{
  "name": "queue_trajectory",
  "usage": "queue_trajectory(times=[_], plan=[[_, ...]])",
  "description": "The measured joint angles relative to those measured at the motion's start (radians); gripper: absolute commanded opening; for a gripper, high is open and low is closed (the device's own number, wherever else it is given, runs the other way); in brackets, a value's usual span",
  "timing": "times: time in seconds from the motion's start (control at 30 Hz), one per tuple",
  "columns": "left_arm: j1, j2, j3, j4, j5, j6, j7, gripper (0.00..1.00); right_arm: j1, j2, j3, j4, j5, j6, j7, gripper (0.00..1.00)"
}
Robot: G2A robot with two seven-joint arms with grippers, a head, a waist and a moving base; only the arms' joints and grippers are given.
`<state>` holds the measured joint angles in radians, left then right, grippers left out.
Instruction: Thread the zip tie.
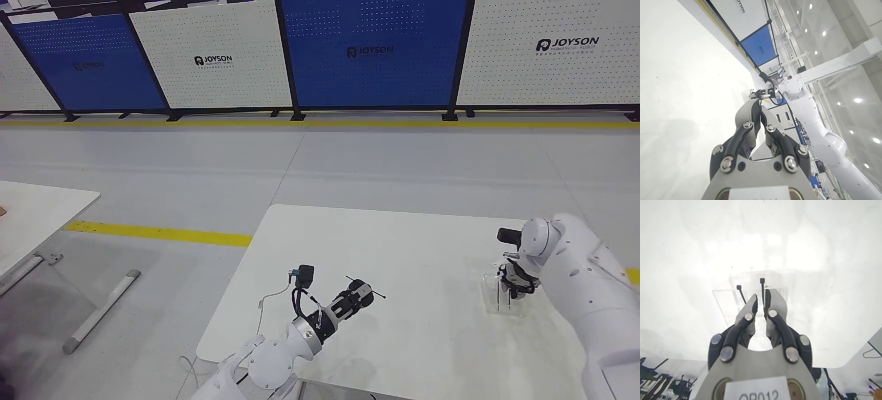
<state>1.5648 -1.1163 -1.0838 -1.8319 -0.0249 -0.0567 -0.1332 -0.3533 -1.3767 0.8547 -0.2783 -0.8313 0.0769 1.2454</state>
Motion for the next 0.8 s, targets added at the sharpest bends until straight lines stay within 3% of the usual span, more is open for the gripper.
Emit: queue_trajectory(times=[0.8], plan=[[0.0, 0.0, 0.0, 0.0, 0.0, 0.0, 0.0, 0.0, -0.008, -0.004, -0.008, -0.022, -0.03, 0.051, 0.039, 0.11]])
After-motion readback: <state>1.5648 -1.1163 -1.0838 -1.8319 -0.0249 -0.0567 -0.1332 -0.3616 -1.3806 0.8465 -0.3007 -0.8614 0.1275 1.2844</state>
